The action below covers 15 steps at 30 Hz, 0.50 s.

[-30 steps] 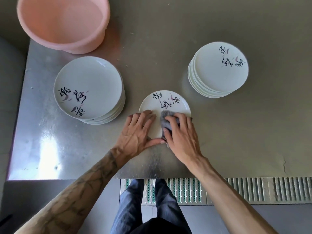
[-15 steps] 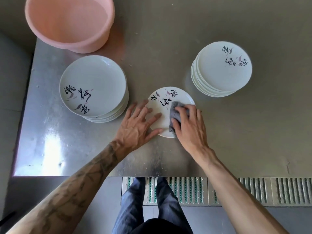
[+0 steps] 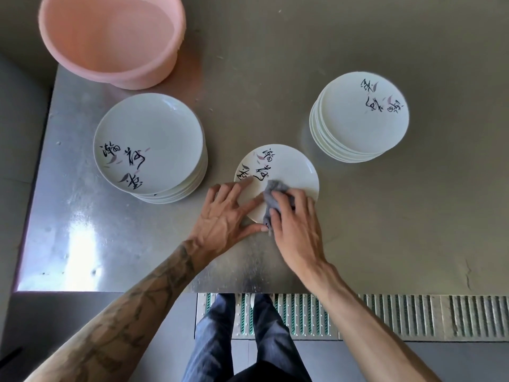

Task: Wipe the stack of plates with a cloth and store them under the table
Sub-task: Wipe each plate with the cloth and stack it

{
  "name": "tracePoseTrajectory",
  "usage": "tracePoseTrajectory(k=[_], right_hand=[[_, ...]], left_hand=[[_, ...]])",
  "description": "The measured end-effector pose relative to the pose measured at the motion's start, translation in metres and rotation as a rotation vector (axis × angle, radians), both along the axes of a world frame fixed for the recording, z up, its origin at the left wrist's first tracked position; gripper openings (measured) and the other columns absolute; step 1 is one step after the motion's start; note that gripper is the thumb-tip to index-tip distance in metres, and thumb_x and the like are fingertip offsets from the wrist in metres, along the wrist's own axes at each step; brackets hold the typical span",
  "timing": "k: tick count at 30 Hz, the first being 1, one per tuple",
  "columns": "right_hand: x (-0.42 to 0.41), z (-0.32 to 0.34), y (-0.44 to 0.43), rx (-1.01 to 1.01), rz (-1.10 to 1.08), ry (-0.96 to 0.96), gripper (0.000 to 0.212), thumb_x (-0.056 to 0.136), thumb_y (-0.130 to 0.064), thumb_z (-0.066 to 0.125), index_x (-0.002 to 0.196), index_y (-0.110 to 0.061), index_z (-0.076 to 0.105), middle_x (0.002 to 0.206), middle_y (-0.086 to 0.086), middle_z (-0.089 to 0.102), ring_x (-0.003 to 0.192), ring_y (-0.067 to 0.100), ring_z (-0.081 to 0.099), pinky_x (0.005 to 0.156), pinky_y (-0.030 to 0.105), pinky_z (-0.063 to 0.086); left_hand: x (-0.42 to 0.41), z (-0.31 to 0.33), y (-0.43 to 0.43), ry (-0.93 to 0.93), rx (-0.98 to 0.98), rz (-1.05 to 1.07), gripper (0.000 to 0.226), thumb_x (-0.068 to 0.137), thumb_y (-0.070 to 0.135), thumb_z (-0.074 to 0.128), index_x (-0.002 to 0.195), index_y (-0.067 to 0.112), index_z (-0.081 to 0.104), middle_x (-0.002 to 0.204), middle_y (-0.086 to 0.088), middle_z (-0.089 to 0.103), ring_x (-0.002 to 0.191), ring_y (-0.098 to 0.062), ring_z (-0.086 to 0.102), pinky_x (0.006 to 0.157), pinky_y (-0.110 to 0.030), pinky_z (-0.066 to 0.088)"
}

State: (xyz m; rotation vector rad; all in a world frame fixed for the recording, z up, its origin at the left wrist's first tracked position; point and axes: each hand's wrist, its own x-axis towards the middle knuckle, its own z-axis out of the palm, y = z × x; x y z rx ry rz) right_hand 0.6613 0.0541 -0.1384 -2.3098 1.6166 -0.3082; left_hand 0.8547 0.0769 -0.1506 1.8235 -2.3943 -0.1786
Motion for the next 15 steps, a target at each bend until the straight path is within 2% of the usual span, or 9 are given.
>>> tracePoseTrajectory(k=[4, 8, 12, 15], right_hand=[[-0.006, 0.001, -0.013, 0.004, 0.009, -0.006, 0.043, 0.097, -0.021, 0.057, 0.139, -0.014, 0.057, 0.131, 0.008, 0.052, 0.109, 0.026, 0.049, 0.098, 0.038, 0.046], [-0.012, 0.007, -0.030, 0.013, -0.039, 0.045, 0.040, 0.097, -0.022, 0.060, 0.137, -0.015, 0.058, 0.128, 0.008, 0.052, 0.110, 0.027, 0.049, 0.098, 0.039, 0.047], [-0.012, 0.012, -0.010, 0.066, 0.064, -0.048, 0.031, 0.098, -0.014, 0.061, 0.129, -0.018, 0.064, 0.123, 0.003, 0.056, 0.102, 0.025, 0.054, 0.090, 0.039, 0.052], [-0.021, 0.020, -0.012, 0.044, -0.022, -0.158, 0.035, 0.095, -0.004, 0.062, 0.129, -0.015, 0.066, 0.119, 0.004, 0.059, 0.104, 0.027, 0.055, 0.093, 0.040, 0.051]], left_hand=[[0.001, 0.000, -0.001, 0.005, 0.018, -0.043, 0.073, 0.095, 0.079, 0.041, 0.148, 0.031, 0.053, 0.146, -0.013, 0.050, 0.115, -0.032, 0.050, 0.095, -0.046, 0.041], [0.011, 0.000, -0.009, 0.010, -0.030, -0.128, 0.059, 0.099, 0.060, 0.056, 0.149, 0.029, 0.053, 0.141, -0.014, 0.054, 0.137, -0.036, 0.046, 0.110, -0.050, 0.037], [0.001, 0.005, 0.000, -0.019, -0.041, -0.082, 0.053, 0.101, 0.044, 0.053, 0.148, 0.020, 0.055, 0.140, -0.017, 0.059, 0.141, -0.039, 0.048, 0.105, -0.055, 0.041], [-0.007, 0.010, 0.004, 0.027, -0.032, -0.043, 0.050, 0.097, 0.032, 0.070, 0.145, 0.018, 0.060, 0.138, -0.018, 0.061, 0.139, -0.040, 0.050, 0.104, -0.059, 0.043]])
